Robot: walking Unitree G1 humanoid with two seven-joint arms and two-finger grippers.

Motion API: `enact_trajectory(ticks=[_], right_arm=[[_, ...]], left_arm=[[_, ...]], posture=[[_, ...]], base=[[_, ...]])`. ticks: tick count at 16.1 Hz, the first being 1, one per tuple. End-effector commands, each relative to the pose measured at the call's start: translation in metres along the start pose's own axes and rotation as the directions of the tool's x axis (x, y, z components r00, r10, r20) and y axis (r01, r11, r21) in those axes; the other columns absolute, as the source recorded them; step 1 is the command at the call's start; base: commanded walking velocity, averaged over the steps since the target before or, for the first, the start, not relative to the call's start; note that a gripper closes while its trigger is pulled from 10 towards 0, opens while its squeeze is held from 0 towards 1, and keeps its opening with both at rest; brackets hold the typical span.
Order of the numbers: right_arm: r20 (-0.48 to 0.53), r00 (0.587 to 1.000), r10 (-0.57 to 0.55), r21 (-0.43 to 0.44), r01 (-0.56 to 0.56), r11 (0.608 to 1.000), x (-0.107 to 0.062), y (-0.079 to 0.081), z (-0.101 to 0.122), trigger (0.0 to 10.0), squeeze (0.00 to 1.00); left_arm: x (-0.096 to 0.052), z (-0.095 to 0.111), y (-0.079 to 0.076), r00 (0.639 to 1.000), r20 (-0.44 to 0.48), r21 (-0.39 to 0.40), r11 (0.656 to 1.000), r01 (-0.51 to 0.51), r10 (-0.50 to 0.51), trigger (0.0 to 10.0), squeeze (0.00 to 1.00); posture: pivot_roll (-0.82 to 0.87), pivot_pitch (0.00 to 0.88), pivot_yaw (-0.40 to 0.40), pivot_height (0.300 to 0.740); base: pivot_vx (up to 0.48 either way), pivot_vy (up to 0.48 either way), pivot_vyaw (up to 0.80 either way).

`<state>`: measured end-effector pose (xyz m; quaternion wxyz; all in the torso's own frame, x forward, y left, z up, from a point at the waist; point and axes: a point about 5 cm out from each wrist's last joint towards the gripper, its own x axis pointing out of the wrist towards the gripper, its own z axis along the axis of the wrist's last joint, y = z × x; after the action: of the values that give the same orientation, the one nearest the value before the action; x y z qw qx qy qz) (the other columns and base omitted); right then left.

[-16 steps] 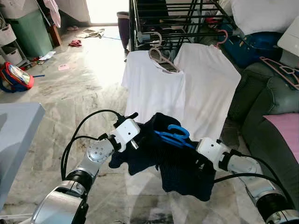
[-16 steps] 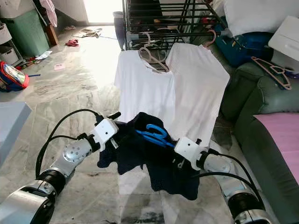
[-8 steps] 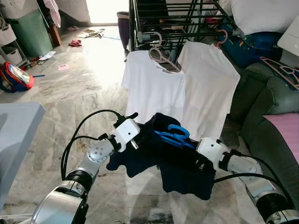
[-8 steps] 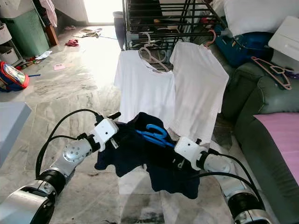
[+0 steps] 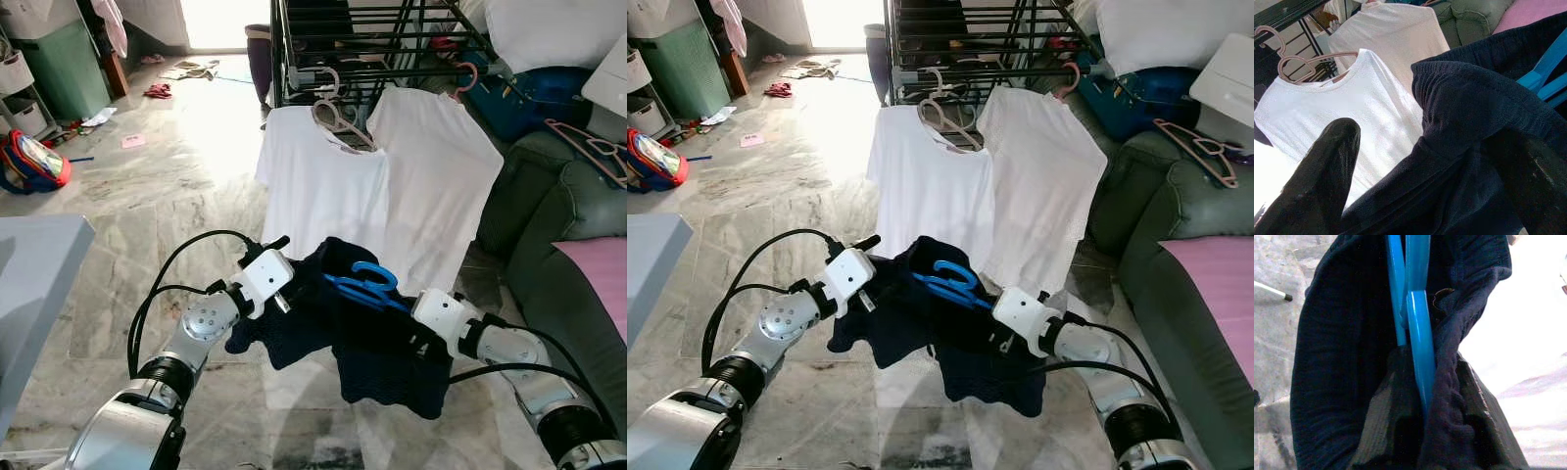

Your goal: Hang hanger

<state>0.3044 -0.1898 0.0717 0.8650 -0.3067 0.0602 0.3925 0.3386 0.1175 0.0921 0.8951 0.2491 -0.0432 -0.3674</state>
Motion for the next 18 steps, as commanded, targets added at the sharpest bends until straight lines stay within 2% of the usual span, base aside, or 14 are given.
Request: enact_trajectory(ticks=[1, 11, 12, 13, 14, 15, 16, 17, 18], right_arm=[[0.009, 1.000, 0.004, -0.011, -0.004, 1.000, 0.000, -0.002, 0.003, 0.0, 0.00], [0.009, 1.000, 0.004, -0.011, -0.004, 1.000, 0.000, -0.002, 0.003, 0.0, 0.00], [-0.312, 0.888, -0.337, 0.223, 0.414, 0.883, -0.010, -0.017, -0.042, 0.0, 0.00], [-0.358, 0.861, -0.363, 0.238, 0.460, 0.856, -0.013, -0.018, -0.047, 0.0, 0.00], [-0.361, 0.860, -0.362, 0.243, 0.461, 0.853, -0.012, -0.016, -0.047, 0.0, 0.00], [-0.361, 0.860, -0.361, 0.244, 0.461, 0.853, -0.010, -0.014, -0.047, 0.0, 0.00], [-0.364, 0.860, -0.359, 0.247, 0.461, 0.853, -0.008, -0.012, -0.047, 0.0, 0.00], [-0.376, 0.853, -0.363, 0.248, 0.470, 0.847, -0.007, -0.011, -0.048, 7.0, 0.00], [-0.408, 0.834, -0.371, 0.256, 0.494, 0.831, -0.004, -0.009, -0.050, 10.0, 0.00]], left_arm=[[0.006, 0.010, 0.003, 0.999, 0.034, 0.035, 0.999, 0.013, -0.014, 10.0, 1.00], [0.006, 0.010, 0.003, 0.999, 0.034, 0.035, 0.999, 0.013, -0.014, 10.0, 1.00], [-0.018, -0.041, 0.001, 0.944, -0.291, -0.165, 0.964, -0.210, 0.156, 10.0, 1.00], [-0.023, -0.048, 0.000, 0.927, -0.337, -0.175, 0.956, -0.235, 0.166, 10.0, 1.00], [-0.024, -0.050, 0.000, 0.921, -0.349, -0.170, 0.955, -0.244, 0.173, 10.0, 0.67], [-0.024, -0.051, -0.001, 0.917, -0.356, -0.171, 0.952, -0.253, 0.179, 10.0, 0.00], [-0.024, -0.052, -0.003, 0.914, -0.362, -0.179, 0.949, -0.260, 0.183, 10.0, 0.00], [-0.024, -0.052, -0.004, 0.909, -0.370, -0.188, 0.943, -0.274, 0.190, 10.0, 0.00], [-0.024, -0.055, -0.006, 0.894, -0.396, -0.218, 0.924, -0.314, 0.211, 10.0, 0.00]], posture=[[-0.06, 0.000, 0.000, 0.740], [-0.06, 0.000, 0.000, 0.740], [-0.05, 0.171, 0.088, 0.740], [-0.05, 0.171, 0.088, 0.740], [-0.05, 0.170, 0.087, 0.740], [-0.05, 0.169, 0.086, 0.740], [-0.05, 0.169, 0.086, 0.740], [-0.05, 0.168, 0.086, 0.740], [-0.05, 0.169, 0.086, 0.740]], base=[[0.000, 0.000, 0.00], [0.000, 0.000, 0.00], [0.000, 0.000, 0.00], [0.000, 0.000, 0.00], [0.000, 0.000, 0.00], [0.000, 0.000, 0.00], [0.000, 0.000, 0.00], [0.000, 0.000, 0.00], [0.000, 0.000, 0.00]])
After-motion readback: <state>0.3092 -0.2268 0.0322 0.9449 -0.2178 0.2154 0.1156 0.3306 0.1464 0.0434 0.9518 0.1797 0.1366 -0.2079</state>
